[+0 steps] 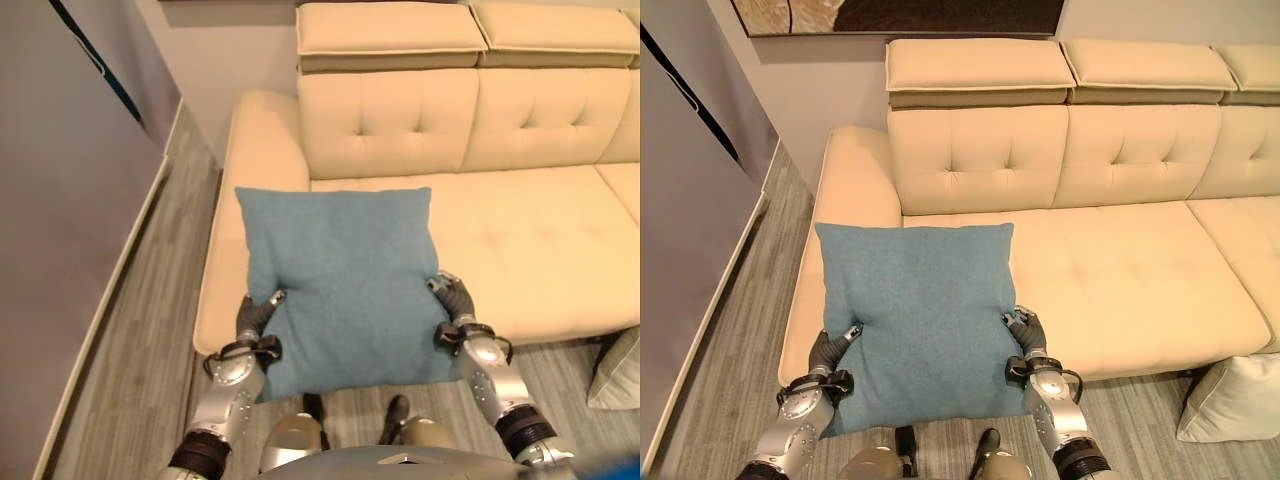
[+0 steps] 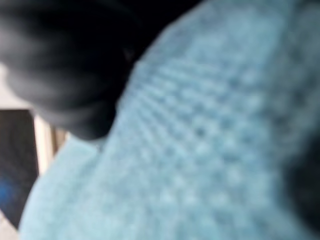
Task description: Pick up all the scattered cushions and arrange them neatly on the sofa.
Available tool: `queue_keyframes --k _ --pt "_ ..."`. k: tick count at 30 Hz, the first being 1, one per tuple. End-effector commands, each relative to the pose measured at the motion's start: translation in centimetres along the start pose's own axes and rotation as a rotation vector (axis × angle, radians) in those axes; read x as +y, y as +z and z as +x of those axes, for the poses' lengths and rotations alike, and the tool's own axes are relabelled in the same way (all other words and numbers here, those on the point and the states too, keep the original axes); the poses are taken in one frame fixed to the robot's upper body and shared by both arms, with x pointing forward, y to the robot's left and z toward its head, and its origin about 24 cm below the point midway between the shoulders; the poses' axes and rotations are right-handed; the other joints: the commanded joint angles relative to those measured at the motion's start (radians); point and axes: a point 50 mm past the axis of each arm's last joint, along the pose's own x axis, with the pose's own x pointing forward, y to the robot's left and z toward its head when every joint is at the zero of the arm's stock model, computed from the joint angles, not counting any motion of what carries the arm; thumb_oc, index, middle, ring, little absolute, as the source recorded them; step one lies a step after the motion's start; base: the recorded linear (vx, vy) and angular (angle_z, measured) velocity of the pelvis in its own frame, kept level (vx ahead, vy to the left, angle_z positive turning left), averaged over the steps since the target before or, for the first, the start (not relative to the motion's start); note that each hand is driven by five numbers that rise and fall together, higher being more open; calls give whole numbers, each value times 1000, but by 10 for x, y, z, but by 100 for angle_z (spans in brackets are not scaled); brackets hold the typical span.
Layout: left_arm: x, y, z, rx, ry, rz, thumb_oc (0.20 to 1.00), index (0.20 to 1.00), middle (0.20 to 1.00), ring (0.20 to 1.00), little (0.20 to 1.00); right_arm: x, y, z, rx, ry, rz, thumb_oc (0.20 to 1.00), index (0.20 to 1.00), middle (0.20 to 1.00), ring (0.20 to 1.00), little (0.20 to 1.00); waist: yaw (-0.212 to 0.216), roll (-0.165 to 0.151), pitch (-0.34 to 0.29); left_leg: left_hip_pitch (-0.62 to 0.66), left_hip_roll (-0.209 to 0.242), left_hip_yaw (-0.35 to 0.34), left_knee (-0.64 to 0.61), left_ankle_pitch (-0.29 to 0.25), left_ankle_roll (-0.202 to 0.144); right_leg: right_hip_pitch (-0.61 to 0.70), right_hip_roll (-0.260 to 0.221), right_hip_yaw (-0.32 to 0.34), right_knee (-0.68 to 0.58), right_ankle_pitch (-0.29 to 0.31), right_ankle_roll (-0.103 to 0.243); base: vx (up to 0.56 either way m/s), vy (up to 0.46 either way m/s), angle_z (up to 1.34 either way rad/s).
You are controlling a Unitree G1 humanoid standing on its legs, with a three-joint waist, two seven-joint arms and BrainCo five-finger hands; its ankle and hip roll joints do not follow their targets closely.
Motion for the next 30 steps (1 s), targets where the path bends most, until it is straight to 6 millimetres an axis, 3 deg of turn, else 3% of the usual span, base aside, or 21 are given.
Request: queue_keyframes --k 1,3,4,5,7,9,11,14,15,16,17,18,19,21,22,23,26,28,30 --pt "-46 45 10 -196 -151 -68 200 200 200 200 200 19 57 5 -266 75 49 200 200 200 200 200 -2 -42 22 -59 -10 -193 220 32 -54 107 9 -21 -141 38 49 -2 -166 19" --pt "-49 46 11 -201 -155 -65 200 200 200 200 200 20 58 5 -268 75 48 200 200 200 200 200 5 -46 23 -93 -81 -239 222 6 -43 115 12 -10 -159 41 49 62 -111 21" --pt "-48 45 9 -200 -157 -64 200 200 200 200 200 20 58 6 -268 76 47 200 200 200 200 200 14 -47 19 -103 -130 -251 188 -37 -22 117 17 3 -169 45 53 111 -80 1" --pt "-47 43 9 -192 -159 -61 200 200 200 200 200 21 58 7 -266 80 40 200 200 200 200 200 17 -48 11 -109 -153 -251 157 -41 -8 116 22 12 -174 49 56 144 -63 -13" --pt "-46 41 7 -183 -159 -52 200 200 200 200 200 22 57 8 -262 84 18 200 200 200 200 200 24 -39 0 -122 -178 -241 83 -12 7 124 45 29 -177 47 61 146 -26 -41" --pt "-43 40 6 -185 -145 -47 200 200 200 200 200 25 57 9 -262 91 4 200 200 200 200 200 50 -37 -6 -158 -207 -273 67 28 0 136 64 64 -177 39 60 154 5 -44" --pt "-37 38 5 -180 -125 -50 200 200 200 200 200 33 57 12 -258 119 2 200 200 200 200 200 67 -32 -21 -111 -214 -314 24 26 18 145 76 91 -161 25 59 214 55 -74" --pt "-32 39 4 -182 -104 -54 200 200 200 200 200 40 58 13 -254 141 -2 200 200 200 200 200 72 -24 -36 -40 -201 -315 -25 14 52 130 60 93 -35 -6 73 190 97 -91" --pt "-30 41 6 -190 -101 -38 200 200 200 200 200 45 58 13 -257 162 -13 200 200 200 200 200 70 -20 -29 -6 -192 -306 -27 -3 73 61 25 96 123 49 120 137 79 -41" --pt "-30 42 6 -190 -101 -38 200 200 200 200 200 45 58 13 -258 162 -13 200 200 200 200 200 71 -20 -29 -7 -193 -304 -27 -3 74 59 23 97 127 47 120 107 73 -55" --pt "-30 43 7 -195 -100 -35 200 200 200 200 200 47 61 14 -267 172 -19 200 200 200 200 200 61 -19 -17 4 -194 -313 -18 -7 85 28 18 116 195 92 155 58 66 -41" --pt "-32 47 9 -208 -106 -18 200 200 200 200 200 50 64 15 -275 178 -17 200 200 200 200 200 51 -5 -6 19 -183 -326 -11 -23 96 -21 7 133 288 91 151 59 64 -27" --pt "-32 47 9 -208 -106 -18 200 200 200 200 200 50 64 15 -275 178 -17 200 200 200 200 200 52 -5 -6 19 -184 -326 -10 -24 96 -23 5 133 291 89 151 75 51 -4" --pt "-33 51 10 -226 -108 -13 200 200 200 200 200 52 66 15 -286 184 -17 200 200 200 200 200 51 -1 -10 42 -181 -337 -15 -45 98 -48 -33 124 237 87 129 157 -28 6" --pt "-33 54 11 -234 -112 -18 200 200 200 200 200 52 71 17 -295 184 -26 200 200 200 200 200 43 -5 -15 60 -178 -367 -32 -54 89 -56 -31 160 103 82 111 187 -70 4" --pt "-33 54 11 -234 -112 -18 200 200 200 200 200 52 71 17 -295 184 -26 200 200 200 200 200 42 -3 -13 65 -176 -369 -33 -55 88 -50 -29 158 99 82 110 219 -93 -7" --pt "-35 54 12 -231 -118 -24 200 200 200 200 200 52 77 18 -308 190 -35 200 200 200 200 200 18 -14 -13 90 -174 -413 -44 -72 75 -74 -18 283 -86 140 121 210 -84 26" --pt "-35 54 12 -229 -120 -24 200 200 200 200 200 50 81 19 -320 178 -33 200 200 200 200 200 6 -17 -13 102 -169 -452 -46 -79 63 -104 -21 333 -124 175 139 228 -127 59" --pt "-32 48 11 -213 -105 -19 200 200 200 200 200 48 79 19 -311 170 -30 200 200 200 200 200 5 -30 -25 120 -163 -480 -59 -92 46 -74 -28 290 -161 200 143 267 -158 99"
